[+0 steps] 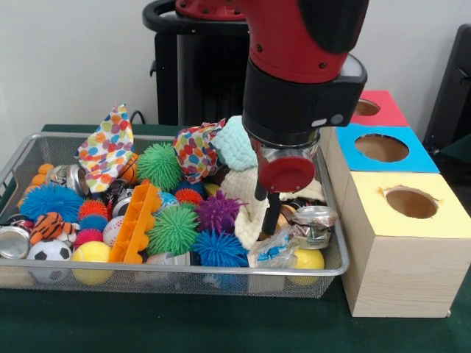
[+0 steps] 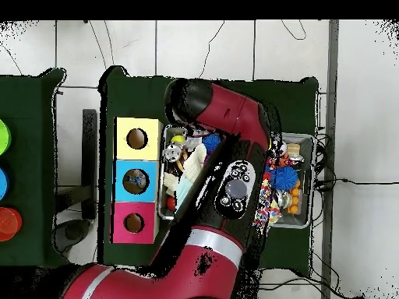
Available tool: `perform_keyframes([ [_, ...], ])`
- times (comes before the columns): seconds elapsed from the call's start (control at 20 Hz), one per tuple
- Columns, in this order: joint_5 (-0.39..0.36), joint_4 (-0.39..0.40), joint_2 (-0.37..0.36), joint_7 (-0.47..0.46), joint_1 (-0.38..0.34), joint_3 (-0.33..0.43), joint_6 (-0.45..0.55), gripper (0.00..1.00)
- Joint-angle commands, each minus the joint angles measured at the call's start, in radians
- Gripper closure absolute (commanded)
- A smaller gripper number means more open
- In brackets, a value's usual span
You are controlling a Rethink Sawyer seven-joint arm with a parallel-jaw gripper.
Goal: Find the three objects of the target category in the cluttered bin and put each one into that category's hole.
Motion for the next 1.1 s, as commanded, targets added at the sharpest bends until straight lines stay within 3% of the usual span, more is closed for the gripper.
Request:
perform_keyframes([
  [0.05, 0.029, -0.063, 0.110, 0.128, -0.027, 0.129, -0.089, 0.00],
  [0.35, 0.031, -0.130, 0.161, 0.124, -0.040, 0.125, -0.096, 0.00],
  [0.9, 0.022, -0.120, 0.140, 0.173, 0.033, 0.082, -0.045, 0.00],
  [1.1, 0.015, -0.083, 0.128, 0.168, 0.053, 0.078, -0.030, 0.00],
])
